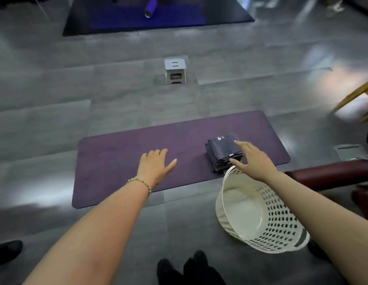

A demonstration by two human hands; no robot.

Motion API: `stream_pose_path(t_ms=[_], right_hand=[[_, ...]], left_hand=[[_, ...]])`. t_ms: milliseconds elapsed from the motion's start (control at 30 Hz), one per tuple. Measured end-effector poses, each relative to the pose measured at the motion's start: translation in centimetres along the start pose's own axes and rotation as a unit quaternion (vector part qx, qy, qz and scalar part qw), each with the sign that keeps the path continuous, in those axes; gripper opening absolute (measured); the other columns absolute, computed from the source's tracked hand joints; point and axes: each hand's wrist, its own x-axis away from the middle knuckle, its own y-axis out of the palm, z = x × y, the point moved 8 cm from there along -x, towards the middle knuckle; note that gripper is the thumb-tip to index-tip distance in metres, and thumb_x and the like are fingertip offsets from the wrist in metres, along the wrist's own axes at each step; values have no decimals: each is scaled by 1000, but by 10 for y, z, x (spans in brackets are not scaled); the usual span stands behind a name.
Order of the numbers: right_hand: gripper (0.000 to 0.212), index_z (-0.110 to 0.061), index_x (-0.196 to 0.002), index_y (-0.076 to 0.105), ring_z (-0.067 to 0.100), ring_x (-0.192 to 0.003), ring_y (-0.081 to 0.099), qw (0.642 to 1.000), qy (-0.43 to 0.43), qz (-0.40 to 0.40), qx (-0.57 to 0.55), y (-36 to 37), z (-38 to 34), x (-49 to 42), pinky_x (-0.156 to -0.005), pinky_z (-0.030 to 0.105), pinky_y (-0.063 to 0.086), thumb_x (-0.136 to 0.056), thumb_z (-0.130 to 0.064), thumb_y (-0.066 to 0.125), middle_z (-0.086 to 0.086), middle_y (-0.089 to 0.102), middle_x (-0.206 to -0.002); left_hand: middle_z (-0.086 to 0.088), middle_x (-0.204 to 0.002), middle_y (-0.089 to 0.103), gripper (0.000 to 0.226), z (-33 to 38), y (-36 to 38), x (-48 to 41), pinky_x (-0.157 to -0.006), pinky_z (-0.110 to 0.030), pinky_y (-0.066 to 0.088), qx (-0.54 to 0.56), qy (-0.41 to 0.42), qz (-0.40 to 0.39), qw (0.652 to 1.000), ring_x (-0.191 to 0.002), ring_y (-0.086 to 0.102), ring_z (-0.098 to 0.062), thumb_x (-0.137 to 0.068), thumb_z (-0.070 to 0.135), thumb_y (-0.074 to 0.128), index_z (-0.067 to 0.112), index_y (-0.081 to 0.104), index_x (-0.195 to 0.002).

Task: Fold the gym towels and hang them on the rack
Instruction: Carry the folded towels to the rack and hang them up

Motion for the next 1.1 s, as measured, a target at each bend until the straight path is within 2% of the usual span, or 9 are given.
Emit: stream_pose_path(t_ms=[200,400,567,733,867,1000,1100], right_hand=[[68,-20,-147,30,23,-132,40,996,83,-13,-29,17,100,-78,-100,39,39,-91,-49,55,-2,34,-150],[67,-23,-147,30,20,-137,35,992,113,-21,-47,53,198,-190,-100,36,38,-91,-49,55,-4,29,-154],[70,-25,-149,26,18,-139,32,989,134,-50,-35,126,277,-271,-104,33,37,-91,-51,54,-6,21,-157],[72,-32,-149,23,16,-142,26,984,153,-71,-57,233,346,-345,-106,34,36,-89,-56,54,-8,14,-159],[73,-37,-150,19,14,-145,16,981,156,-86,-74,324,388,-400,-114,34,28,-88,-61,49,-11,7,-160],[82,-37,-151,13,14,-148,2,974,173,-121,-77,401,421,-426,-120,40,13,-81,-74,34,-10,4,-160],[116,-35,-151,9,12,-148,-5,972,180,-136,-67,439,439,-427,-121,39,4,-54,-96,-3,-11,0,-160]], left_hand=[[-6,-132,52,59,60,9,-142,-95,-35,36,-19,67,-17,997,-119,49,-25,-98,55,24,16,35,-142],[-3,-138,48,58,99,53,-299,-99,-33,35,-18,88,-31,995,-124,46,-22,-99,52,25,17,31,-145],[-3,-139,46,58,122,140,-418,-100,-34,36,12,96,-60,993,-124,46,-23,-99,51,28,17,31,-146],[-2,-141,44,58,140,255,-517,-100,-33,36,47,110,-82,990,-125,45,-21,-99,51,30,19,28,-147],[1,-150,35,61,160,344,-584,-106,-33,33,99,129,-95,982,-134,38,-20,-98,52,33,19,25,-149],[3,-154,29,67,177,419,-628,-110,-35,29,204,110,-110,966,-139,30,-19,-95,54,38,20,22,-151],[1,-151,35,74,178,469,-653,-111,-37,30,280,51,-143,948,-139,33,-21,-90,60,44,17,29,-148]])
